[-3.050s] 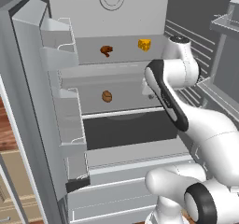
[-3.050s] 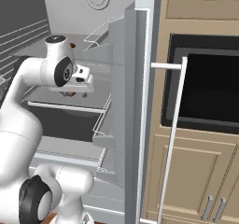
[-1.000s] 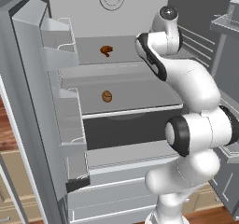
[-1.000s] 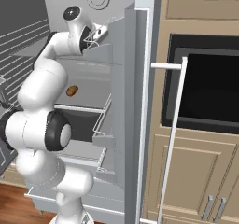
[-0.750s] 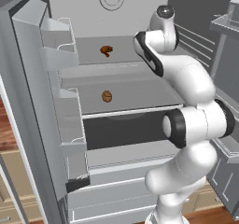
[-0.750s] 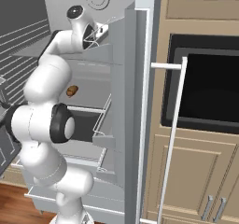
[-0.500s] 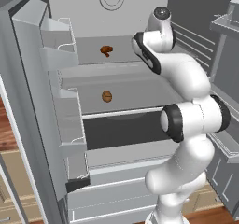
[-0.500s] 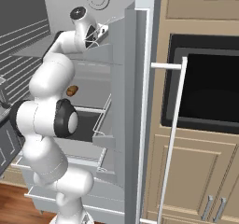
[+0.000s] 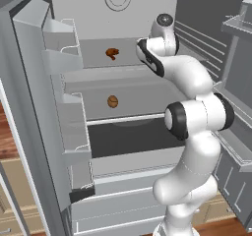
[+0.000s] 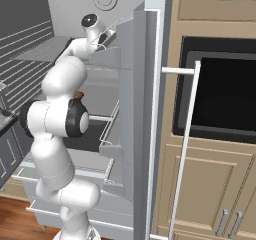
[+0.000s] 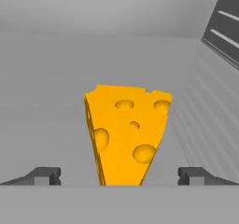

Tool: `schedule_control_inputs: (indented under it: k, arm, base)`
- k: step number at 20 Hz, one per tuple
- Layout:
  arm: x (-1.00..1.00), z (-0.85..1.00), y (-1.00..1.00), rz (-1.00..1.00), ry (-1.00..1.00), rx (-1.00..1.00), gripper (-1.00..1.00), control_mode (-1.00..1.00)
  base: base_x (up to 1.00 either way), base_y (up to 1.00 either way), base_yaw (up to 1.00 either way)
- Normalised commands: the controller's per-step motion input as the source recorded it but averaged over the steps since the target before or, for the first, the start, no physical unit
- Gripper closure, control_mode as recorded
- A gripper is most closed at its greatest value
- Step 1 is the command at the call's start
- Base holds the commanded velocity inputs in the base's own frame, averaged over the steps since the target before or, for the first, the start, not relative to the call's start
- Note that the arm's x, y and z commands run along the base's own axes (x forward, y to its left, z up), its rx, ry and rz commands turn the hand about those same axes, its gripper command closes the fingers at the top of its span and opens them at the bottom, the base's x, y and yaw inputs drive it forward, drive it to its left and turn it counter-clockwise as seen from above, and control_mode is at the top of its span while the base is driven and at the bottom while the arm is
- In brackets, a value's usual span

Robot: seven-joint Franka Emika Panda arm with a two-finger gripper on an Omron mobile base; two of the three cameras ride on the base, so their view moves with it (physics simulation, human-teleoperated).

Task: Take the cheese, chicken drumstick, and potato from the fridge and place them on the plate on the dining counter to create an appetizer plate.

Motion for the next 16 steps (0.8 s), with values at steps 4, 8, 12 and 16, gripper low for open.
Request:
schedule_control_inputs:
  k: [4,8,12,16]
  arm:
    - [0.30,-0.11,0.00,-0.02,-0.07,0.00,-1.00,-1.00]
    - [0.29,-0.13,-0.04,-0.02,-0.09,0.00,-1.00,-1.00]
    - [0.08,-0.21,-0.02,0.00,-0.09,0.00,1.00,-1.00]
    - [-0.14,-0.07,0.00,0.00,-0.17,0.00,1.00,-1.00]
  base:
    - [0.00,0.00,0.00]
    - [0.00,0.00,0.00]
    - [0.00,0.00,0.00]
    - [0.00,0.00,0.00]
